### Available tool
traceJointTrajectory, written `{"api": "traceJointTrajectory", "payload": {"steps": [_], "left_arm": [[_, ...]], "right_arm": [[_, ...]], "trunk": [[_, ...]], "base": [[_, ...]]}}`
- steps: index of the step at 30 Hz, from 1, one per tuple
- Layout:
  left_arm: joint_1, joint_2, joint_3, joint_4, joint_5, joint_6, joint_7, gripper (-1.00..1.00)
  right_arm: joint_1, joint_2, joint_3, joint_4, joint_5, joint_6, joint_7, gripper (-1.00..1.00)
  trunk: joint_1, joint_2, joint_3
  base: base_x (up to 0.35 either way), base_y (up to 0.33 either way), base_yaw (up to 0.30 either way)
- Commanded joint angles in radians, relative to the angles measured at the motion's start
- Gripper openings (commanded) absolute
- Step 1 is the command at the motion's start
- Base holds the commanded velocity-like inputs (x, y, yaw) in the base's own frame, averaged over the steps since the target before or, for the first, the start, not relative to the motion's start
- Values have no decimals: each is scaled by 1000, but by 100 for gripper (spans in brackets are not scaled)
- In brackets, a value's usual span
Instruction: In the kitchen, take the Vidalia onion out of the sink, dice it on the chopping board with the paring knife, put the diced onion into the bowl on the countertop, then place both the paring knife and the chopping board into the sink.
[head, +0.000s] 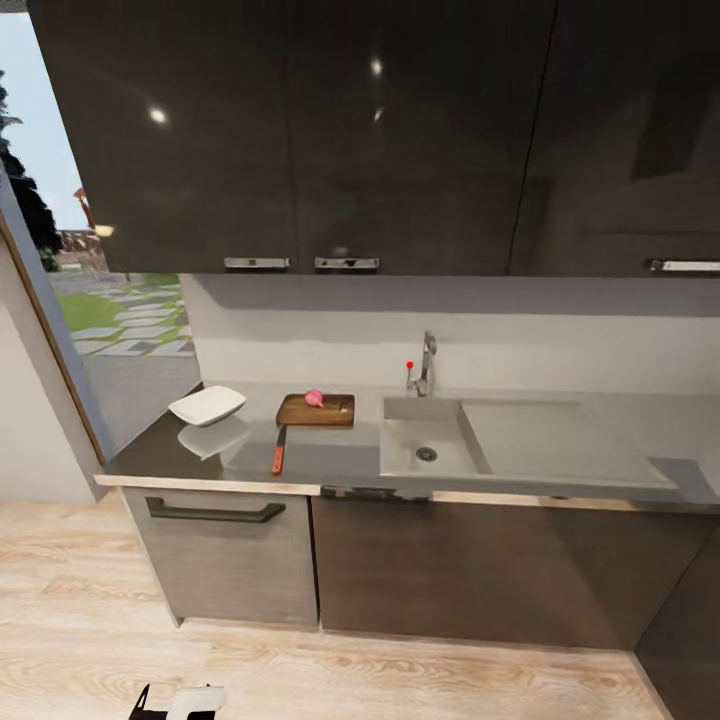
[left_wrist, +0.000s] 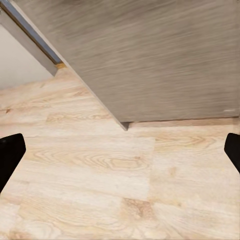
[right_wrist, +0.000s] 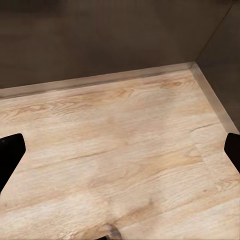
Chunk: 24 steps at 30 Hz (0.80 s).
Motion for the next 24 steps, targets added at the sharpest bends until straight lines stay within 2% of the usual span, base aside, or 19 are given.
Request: {"api": "traceJointTrajectory", "payload": {"steps": [1,17,23,24], "left_arm": [[-2,0,-8,-3,3,-2,6,100],[-2,1,-7,0,4,-2,6,100],[-1,1,-7,-2,4,-2,6,100],[-1,1,-7,-2,4,-2,6,100]], "right_arm": [[0,0,0,-1,-2,-2,-1,100],[0,1,2,2,0,1,0,100],[0,1,3,58,5,0,1,100],[0,1,3,92,5,1,1,100]], "trunk": [[1,-1,1],[1,-1,20],[1,-1,20],[1,-1,20]], "base": [[0,0,0],[0,0,0],[0,0,0],[0,0,0]]}}
